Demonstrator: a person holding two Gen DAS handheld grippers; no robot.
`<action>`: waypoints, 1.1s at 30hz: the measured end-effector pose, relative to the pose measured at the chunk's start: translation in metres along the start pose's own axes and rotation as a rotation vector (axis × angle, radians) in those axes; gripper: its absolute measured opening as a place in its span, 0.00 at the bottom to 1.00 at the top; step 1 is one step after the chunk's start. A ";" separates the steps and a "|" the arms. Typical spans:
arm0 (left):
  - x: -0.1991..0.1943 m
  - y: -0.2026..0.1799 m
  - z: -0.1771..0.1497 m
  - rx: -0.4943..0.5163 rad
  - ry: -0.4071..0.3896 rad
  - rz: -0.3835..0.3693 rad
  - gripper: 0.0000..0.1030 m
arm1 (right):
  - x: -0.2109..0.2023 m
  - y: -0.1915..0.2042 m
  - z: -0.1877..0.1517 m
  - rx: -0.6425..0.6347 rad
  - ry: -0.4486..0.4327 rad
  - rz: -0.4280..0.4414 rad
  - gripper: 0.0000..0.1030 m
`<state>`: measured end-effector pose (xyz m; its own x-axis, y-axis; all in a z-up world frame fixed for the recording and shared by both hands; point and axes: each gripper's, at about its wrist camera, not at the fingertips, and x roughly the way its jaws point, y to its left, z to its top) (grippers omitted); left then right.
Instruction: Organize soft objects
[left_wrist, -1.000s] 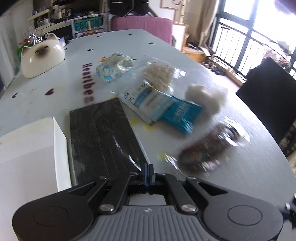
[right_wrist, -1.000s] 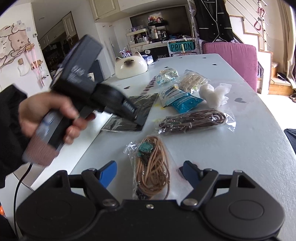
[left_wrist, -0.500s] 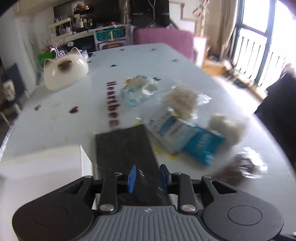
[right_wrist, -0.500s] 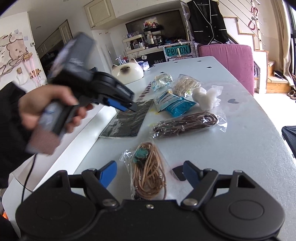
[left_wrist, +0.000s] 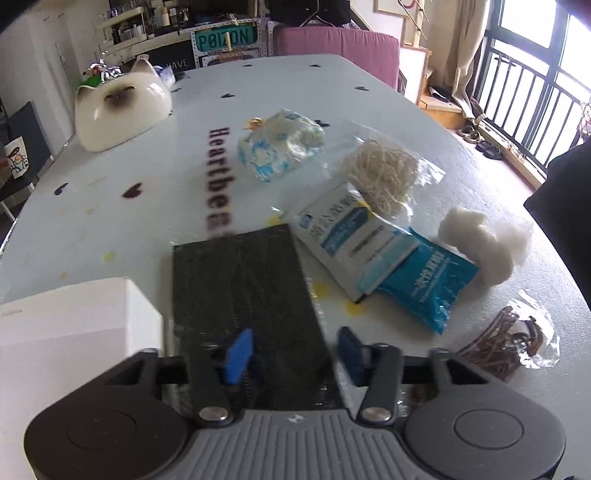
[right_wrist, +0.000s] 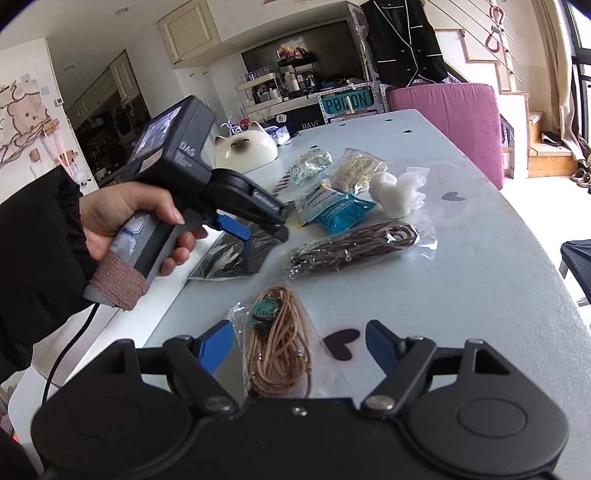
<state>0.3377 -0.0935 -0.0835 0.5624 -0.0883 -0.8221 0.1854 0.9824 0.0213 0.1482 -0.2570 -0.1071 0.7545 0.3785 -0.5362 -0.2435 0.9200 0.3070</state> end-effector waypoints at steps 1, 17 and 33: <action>-0.001 0.003 0.000 -0.001 -0.002 -0.004 0.39 | 0.000 -0.001 0.000 0.001 -0.001 0.002 0.77; -0.017 0.011 -0.015 0.014 -0.035 0.004 0.03 | 0.015 0.015 0.007 -0.068 0.034 0.010 0.77; -0.075 0.006 -0.045 0.016 -0.102 -0.139 0.03 | 0.041 0.051 -0.002 -0.343 0.164 -0.058 0.46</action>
<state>0.2604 -0.0740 -0.0473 0.6089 -0.2406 -0.7559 0.2798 0.9568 -0.0792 0.1655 -0.1939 -0.1153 0.6721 0.3102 -0.6723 -0.4140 0.9103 0.0061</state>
